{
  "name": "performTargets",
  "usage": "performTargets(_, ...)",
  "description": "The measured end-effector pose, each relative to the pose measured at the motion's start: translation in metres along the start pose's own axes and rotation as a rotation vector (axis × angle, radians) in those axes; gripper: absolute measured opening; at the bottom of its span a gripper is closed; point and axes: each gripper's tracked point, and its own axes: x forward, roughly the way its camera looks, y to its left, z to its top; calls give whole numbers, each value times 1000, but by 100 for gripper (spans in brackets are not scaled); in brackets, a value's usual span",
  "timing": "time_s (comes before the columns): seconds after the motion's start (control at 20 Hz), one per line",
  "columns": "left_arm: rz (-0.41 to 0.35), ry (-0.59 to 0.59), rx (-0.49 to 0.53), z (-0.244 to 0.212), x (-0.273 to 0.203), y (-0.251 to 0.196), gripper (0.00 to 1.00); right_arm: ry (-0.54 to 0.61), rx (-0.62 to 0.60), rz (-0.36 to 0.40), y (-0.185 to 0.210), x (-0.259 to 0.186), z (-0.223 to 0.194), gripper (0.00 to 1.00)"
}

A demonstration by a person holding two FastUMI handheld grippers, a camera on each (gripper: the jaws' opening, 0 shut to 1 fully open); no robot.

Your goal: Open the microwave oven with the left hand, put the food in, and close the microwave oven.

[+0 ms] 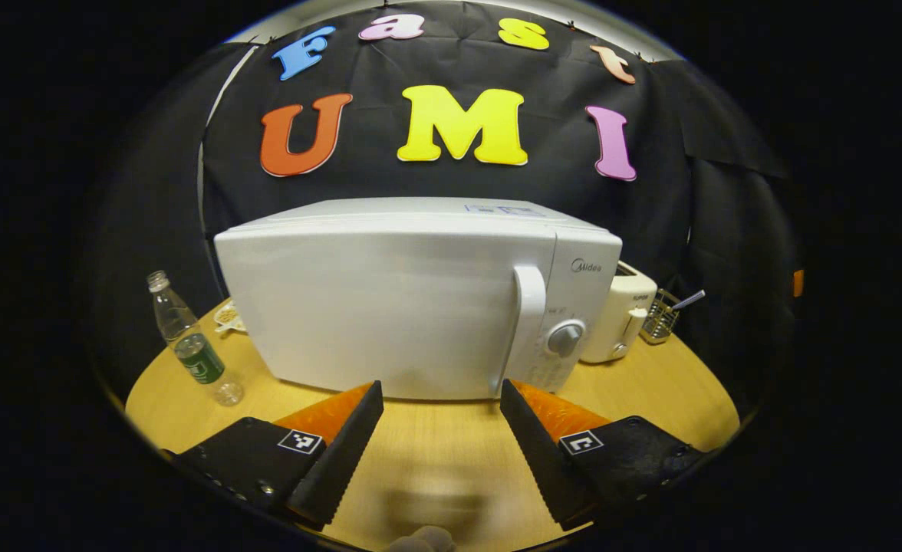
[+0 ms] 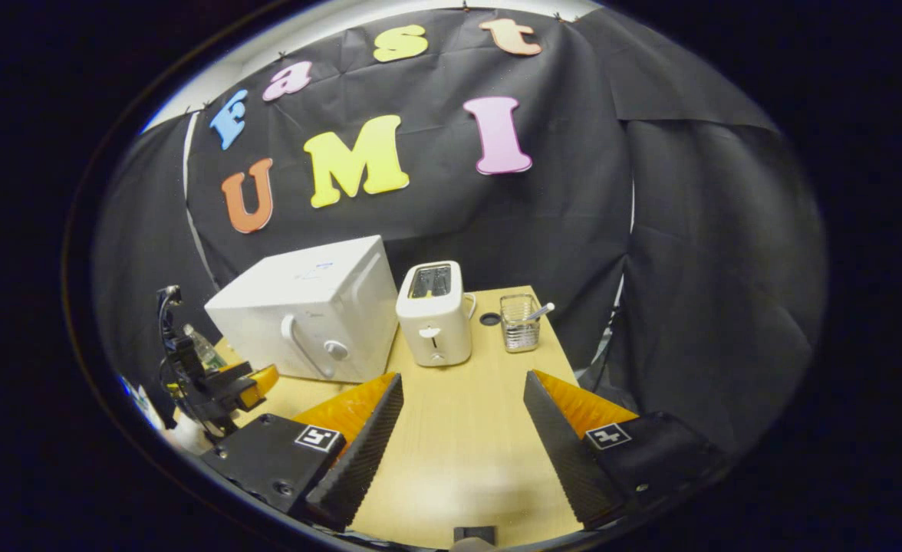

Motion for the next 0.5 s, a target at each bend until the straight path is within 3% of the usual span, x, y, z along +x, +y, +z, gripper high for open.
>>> performTargets(0.25,-48,4,19,-3,-68,1,93,-7,20,-44,27,-41,-34,100)
performTargets(0.5,-102,-141,51,54,-165,14,93,-89,-2,-20,98,-91,-26,100)
